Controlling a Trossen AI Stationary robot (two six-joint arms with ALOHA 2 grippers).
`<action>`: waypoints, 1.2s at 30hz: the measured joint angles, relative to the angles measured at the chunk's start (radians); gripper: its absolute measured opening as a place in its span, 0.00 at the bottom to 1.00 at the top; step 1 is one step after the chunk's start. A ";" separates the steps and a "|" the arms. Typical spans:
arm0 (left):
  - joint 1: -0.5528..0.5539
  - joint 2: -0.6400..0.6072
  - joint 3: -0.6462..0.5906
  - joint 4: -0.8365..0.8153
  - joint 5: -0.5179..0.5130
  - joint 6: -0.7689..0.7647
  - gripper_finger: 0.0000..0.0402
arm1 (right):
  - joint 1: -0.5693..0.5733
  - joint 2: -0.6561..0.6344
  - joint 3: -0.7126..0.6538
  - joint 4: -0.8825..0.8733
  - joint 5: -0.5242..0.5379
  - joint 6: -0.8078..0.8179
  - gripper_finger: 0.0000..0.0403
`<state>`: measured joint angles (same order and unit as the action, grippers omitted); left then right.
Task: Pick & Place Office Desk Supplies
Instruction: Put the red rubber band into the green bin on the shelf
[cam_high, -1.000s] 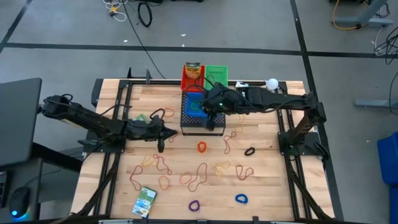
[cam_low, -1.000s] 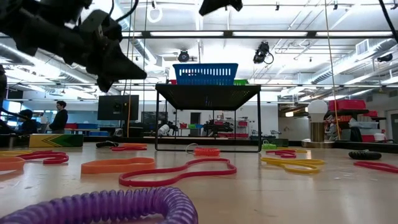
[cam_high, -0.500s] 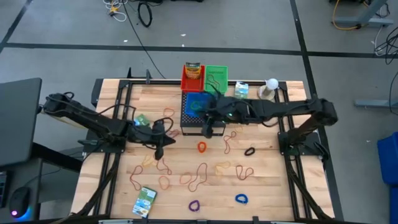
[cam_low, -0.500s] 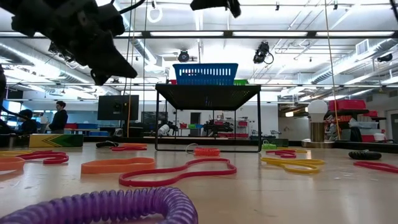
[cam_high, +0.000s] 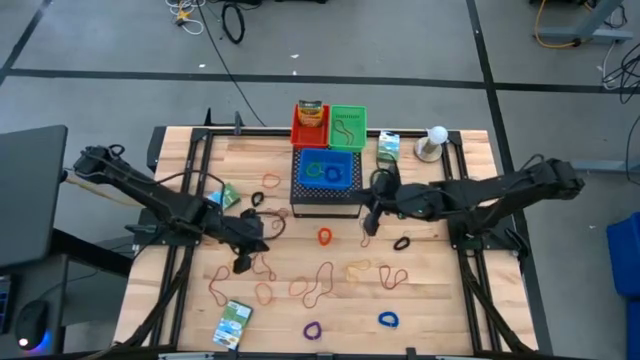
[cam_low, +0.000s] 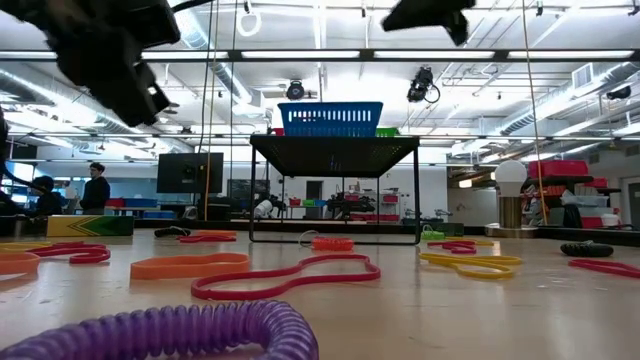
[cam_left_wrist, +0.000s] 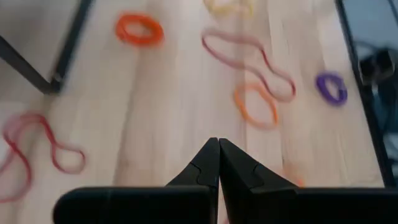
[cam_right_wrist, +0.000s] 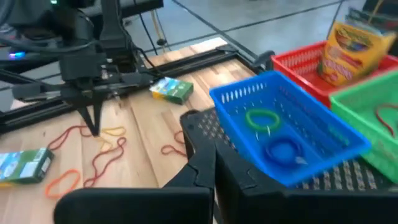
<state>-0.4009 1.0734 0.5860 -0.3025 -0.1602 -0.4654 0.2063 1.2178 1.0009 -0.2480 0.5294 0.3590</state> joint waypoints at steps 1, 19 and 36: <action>-0.014 0.014 0.000 -0.015 0.006 -0.004 0.02 | 0.004 -0.011 -0.017 0.000 0.012 0.005 0.01; -0.145 0.293 -0.001 0.001 -0.035 -0.076 0.30 | 0.014 -0.048 -0.093 0.009 0.053 0.021 0.01; -0.127 0.394 -0.001 0.118 0.038 -0.095 0.50 | 0.014 -0.047 -0.093 -0.007 0.039 0.022 0.01</action>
<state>-0.5275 1.4677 0.5854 -0.1842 -0.1222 -0.5599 0.2207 1.1706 0.9077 -0.2554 0.5686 0.3806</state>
